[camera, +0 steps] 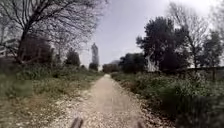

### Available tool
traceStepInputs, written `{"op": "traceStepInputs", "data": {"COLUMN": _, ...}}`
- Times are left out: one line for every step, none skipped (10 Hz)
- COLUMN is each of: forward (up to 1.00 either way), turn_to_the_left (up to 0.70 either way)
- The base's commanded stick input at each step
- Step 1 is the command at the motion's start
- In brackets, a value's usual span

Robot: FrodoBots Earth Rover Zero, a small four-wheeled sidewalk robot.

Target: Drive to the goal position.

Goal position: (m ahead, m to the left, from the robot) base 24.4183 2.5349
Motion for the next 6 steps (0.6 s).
{"op": "traceStepInputs", "data": {"forward": 0.70, "turn_to_the_left": 0.00}}
{"op": "traceStepInputs", "data": {"forward": 0.70, "turn_to_the_left": 0.00}}
{"op": "traceStepInputs", "data": {"forward": 0.70, "turn_to_the_left": -0.10}}
{"op": "traceStepInputs", "data": {"forward": 0.70, "turn_to_the_left": -0.28}}
{"op": "traceStepInputs", "data": {"forward": 0.70, "turn_to_the_left": -0.18}}
{"op": "traceStepInputs", "data": {"forward": 0.70, "turn_to_the_left": 0.00}}
